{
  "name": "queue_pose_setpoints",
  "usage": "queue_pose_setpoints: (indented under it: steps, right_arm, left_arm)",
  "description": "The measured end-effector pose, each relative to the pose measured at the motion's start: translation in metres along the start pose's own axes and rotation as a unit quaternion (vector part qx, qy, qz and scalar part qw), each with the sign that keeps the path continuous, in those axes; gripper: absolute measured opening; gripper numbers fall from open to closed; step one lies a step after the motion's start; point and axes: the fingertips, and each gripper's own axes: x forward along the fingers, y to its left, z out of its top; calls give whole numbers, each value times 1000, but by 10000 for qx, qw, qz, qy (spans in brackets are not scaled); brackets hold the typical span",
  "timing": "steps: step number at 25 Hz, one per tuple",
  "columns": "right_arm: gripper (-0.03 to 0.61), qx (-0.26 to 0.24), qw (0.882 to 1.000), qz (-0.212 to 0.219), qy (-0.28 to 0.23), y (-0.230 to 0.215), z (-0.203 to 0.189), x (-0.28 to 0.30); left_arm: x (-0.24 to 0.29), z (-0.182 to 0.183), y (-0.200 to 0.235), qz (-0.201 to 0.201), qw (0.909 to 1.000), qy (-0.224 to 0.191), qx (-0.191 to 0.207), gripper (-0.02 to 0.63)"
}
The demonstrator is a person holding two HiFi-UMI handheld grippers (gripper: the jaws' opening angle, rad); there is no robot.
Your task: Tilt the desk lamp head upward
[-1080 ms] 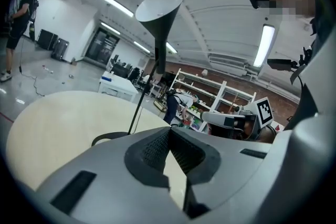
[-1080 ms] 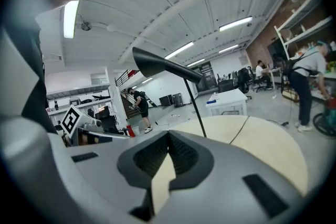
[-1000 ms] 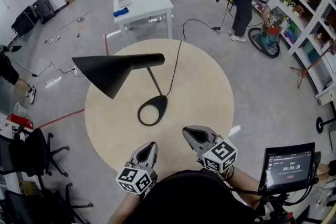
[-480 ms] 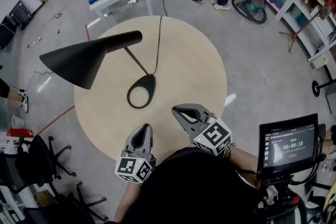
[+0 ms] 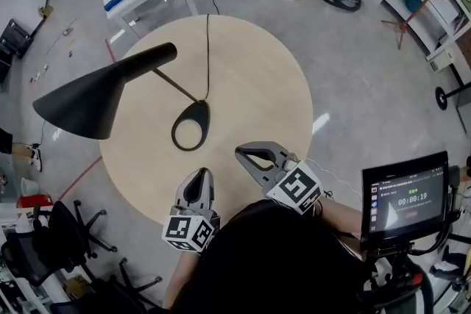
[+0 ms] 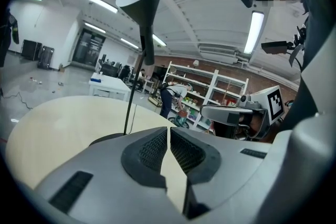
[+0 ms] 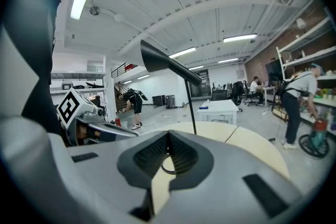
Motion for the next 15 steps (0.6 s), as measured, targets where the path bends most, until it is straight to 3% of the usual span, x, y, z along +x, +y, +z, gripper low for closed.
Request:
queue_pose_setpoints:
  steps: [5,11,15]
  right_arm:
    - [5,7,9999,-147,13,-8,-3,-17]
    - [5,34,9999,42,118,0,-6,-16]
    - [5,51,9998,-24,205,0,-11,-18]
  left_arm:
    - [5,-2,-10,-33,10000,27,9,6]
    - [-6,-7,-12,155,9998,30,-138,5]
    - [-3,-14,-11,61,9996,89,-276,5]
